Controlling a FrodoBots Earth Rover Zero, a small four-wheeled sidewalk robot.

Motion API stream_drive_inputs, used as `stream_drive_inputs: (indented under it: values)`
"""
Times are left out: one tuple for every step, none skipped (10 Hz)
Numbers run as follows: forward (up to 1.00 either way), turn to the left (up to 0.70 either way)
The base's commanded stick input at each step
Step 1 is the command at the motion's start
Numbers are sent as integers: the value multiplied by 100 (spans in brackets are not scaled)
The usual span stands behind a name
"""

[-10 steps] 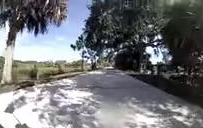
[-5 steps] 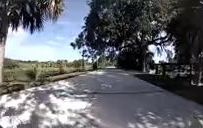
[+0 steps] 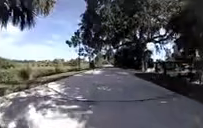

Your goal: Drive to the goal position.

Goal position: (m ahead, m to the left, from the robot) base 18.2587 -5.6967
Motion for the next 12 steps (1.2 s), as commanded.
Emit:
stream_drive_inputs:
  values:
    - [100,-38]
    - [100,-23]
    - [100,-1]
    - [100,0]
    - [100,0]
    - [100,0]
    - [100,0]
    - [100,0]
    - [100,0]
    - [100,0]
    - [100,0]
    - [100,0]
